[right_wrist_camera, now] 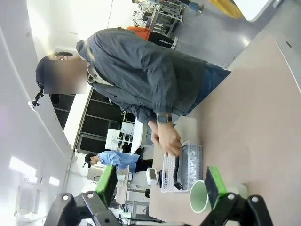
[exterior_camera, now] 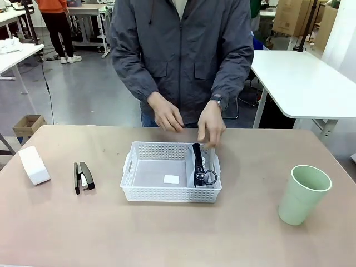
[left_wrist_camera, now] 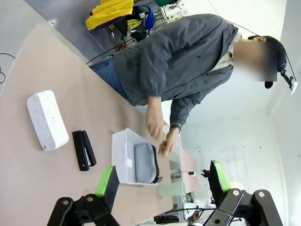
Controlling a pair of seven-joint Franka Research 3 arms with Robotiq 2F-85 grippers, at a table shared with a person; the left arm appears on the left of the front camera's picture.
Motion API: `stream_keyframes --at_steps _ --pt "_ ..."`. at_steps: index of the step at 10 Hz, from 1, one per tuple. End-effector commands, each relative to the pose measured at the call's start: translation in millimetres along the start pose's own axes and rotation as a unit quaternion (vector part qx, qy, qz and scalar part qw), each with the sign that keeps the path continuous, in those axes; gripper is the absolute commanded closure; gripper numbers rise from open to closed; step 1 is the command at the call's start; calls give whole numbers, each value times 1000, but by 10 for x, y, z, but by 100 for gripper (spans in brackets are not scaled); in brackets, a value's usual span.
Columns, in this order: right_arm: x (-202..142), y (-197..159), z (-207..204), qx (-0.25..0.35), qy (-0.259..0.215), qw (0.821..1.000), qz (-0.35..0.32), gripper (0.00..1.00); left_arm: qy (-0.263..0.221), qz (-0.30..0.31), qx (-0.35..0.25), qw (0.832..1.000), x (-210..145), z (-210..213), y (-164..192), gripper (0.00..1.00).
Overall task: Efficiently arrange items inside the basket to fit them all.
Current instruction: Pick up the Digital clock and place it inside the Organizing basket.
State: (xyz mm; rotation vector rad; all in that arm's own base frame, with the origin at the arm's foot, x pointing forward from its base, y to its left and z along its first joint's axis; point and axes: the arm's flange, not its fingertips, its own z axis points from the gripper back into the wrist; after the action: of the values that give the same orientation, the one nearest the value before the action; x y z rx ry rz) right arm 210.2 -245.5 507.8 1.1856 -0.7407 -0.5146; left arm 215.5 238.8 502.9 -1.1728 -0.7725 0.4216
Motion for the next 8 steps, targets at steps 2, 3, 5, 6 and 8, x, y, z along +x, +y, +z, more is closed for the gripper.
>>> stream_keyframes --at_steps 2,3,5,6,8 --pt "27 10 0 10 -4 1000 16 0 -3 -11 -10 1000 24 8 -15 0" --pt "27 10 0 10 -4 1000 16 0 -3 -11 -10 1000 24 8 -15 0" --pt "27 10 0 10 -4 1000 16 0 -3 -11 -10 1000 24 8 -15 0" --pt "27 10 0 10 -4 1000 16 0 -3 -11 -10 1000 24 8 -15 0" --pt "27 10 0 10 -4 1000 16 0 -1 0 0 1000 2 1 -13 0"
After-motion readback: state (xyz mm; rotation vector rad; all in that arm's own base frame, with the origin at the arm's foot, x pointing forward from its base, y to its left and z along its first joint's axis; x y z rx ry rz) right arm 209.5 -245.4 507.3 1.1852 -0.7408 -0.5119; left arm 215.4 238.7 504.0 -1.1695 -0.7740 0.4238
